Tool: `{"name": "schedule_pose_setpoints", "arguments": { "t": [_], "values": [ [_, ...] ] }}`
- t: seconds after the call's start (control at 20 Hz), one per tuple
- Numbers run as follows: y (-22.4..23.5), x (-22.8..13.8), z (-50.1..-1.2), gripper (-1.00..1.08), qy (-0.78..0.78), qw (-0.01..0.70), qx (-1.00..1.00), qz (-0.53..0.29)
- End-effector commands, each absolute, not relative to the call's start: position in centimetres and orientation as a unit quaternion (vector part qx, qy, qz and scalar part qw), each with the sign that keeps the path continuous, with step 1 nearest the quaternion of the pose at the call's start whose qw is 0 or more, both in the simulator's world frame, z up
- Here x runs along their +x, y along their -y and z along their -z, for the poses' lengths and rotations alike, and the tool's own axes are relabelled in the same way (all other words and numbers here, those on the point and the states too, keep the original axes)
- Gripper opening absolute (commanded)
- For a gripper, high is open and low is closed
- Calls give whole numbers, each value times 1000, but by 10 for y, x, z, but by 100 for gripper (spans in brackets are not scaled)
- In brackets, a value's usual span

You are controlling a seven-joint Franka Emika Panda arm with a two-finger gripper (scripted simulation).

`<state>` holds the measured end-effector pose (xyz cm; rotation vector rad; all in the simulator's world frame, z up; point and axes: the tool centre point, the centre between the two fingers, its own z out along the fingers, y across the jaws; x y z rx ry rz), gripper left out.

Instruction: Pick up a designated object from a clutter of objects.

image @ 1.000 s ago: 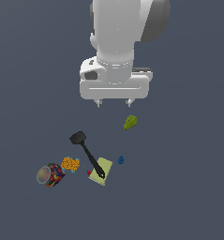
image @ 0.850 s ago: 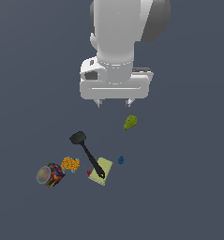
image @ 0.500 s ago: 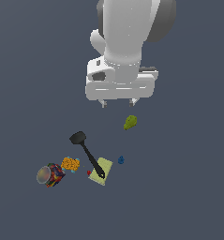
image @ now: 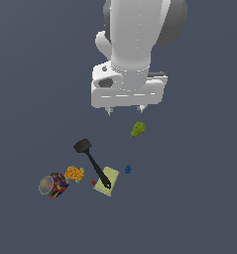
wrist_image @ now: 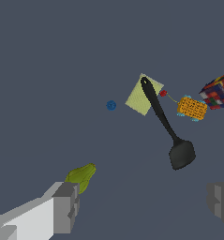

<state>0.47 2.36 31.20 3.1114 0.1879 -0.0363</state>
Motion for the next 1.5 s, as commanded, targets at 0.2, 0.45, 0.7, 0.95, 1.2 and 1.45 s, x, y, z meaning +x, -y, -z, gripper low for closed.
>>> {"name": "schedule_pose_setpoints", "arguments": {
  "t": [0.2, 0.45, 0.7, 0.95, 1.2, 1.45],
  "values": [
    [-15, 14, -302, 100, -92, 14, 996, 12],
    [-4, 26, -289, 100, -132, 16, 991, 13],
    [11, 41, -271, 100, -184, 18, 983, 14],
    [27, 54, -252, 100, -239, 18, 971, 15],
    [44, 67, -232, 100, -292, 18, 956, 16],
    [61, 78, -210, 100, -344, 17, 939, 17]
  ]
}}
